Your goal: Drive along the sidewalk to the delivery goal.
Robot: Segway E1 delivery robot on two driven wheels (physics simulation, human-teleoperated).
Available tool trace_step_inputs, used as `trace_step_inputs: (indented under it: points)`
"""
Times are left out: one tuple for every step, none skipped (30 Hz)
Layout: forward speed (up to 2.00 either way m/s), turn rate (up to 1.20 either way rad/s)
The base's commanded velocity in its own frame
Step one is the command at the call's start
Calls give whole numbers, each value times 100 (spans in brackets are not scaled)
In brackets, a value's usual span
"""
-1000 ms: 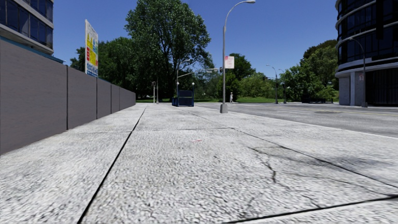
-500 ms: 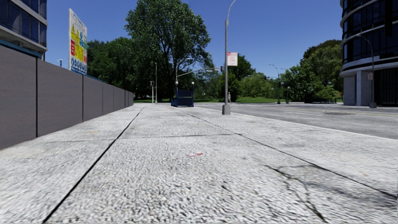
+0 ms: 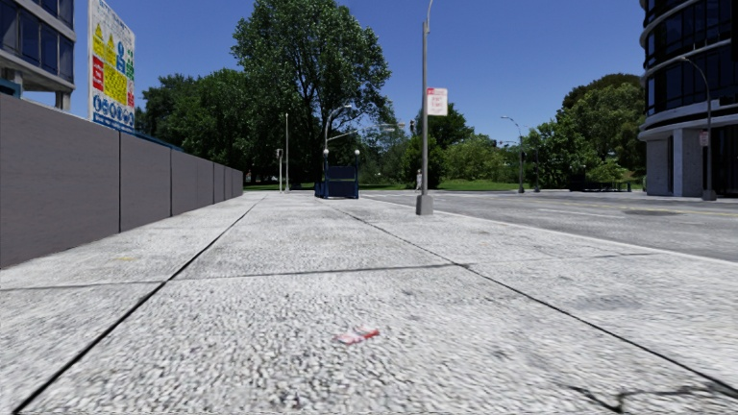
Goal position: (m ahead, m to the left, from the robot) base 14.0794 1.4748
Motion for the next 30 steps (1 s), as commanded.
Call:
trace_step_inputs:
  points:
    - [189,0]
    - [189,0]
    - [189,0]
    - [189,0]
    - [189,0]
    - [189,0]
    - [189,0]
    - [189,0]
    - [189,0]
    - [189,0]
    - [189,0]
    - [189,0]
    - [189,0]
    - [189,0]
    - [189,0]
    - [189,0]
    - [189,0]
    - [189,0]
    - [189,0]
    - [189,0]
    - [189,0]
    - [189,0]
    - [189,0]
    - [189,0]
    - [189,0]
    - [189,0]
    - [189,0]
    - [189,0]
    - [189,0]
    - [189,0]
